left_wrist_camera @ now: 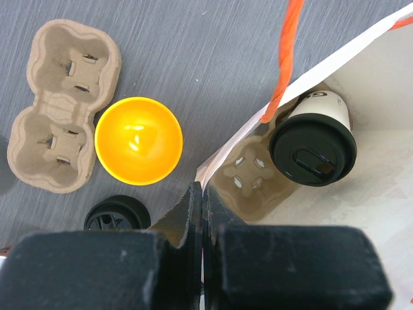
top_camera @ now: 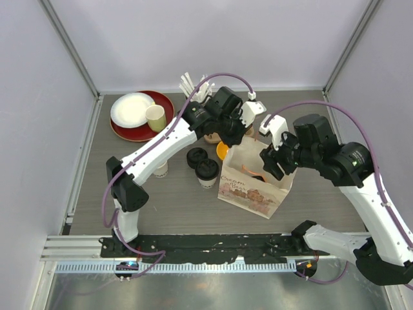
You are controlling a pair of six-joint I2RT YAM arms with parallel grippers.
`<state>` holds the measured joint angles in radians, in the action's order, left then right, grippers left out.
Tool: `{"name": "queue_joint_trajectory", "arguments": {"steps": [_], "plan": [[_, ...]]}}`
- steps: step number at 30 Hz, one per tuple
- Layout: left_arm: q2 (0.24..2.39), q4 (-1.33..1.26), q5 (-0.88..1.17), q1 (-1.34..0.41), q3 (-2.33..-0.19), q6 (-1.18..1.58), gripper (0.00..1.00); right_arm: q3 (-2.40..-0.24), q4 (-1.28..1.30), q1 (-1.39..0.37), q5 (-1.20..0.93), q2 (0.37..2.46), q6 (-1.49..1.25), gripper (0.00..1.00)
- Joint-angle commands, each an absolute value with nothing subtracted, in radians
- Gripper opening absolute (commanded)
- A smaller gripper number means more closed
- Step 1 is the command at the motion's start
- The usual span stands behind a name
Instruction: Pack the takeout coffee
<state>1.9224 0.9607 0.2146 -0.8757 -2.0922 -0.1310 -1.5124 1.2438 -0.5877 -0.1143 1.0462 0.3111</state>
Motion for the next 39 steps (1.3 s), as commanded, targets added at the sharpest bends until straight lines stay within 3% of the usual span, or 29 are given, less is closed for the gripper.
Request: {"name": "queue_joint_trajectory", "arguments": {"steps": [1, 12, 20, 32, 39], "plan": [[1.910, 0.945, 0.227, -0.879, -2.137, -0.118, 0.00, -1.545, 1.155, -0.586, -0.083, 1.022, 0.292, 0.65], [1.913, 0.948, 0.230, -0.879, -2.138, -0.129, 0.01, -1.572, 0.939, -0.586, -0.046, 0.943, 0.218, 0.64], [1.913, 0.950, 0.230, -0.877, -2.148, -0.129, 0.08, -1.586, 0.882, -0.586, -0.089, 0.934, 0.201, 0.65], [1.908, 0.962, 0.213, -0.879, -2.174, -0.136, 0.31, -1.560, 0.881, -0.586, -0.104, 0.943, 0.199, 0.64], [1.904, 0.982, 0.196, -0.879, -2.218, -0.149, 0.52, -1.552, 0.858, -0.584, -0.123, 0.959, 0.172, 0.64]]}}
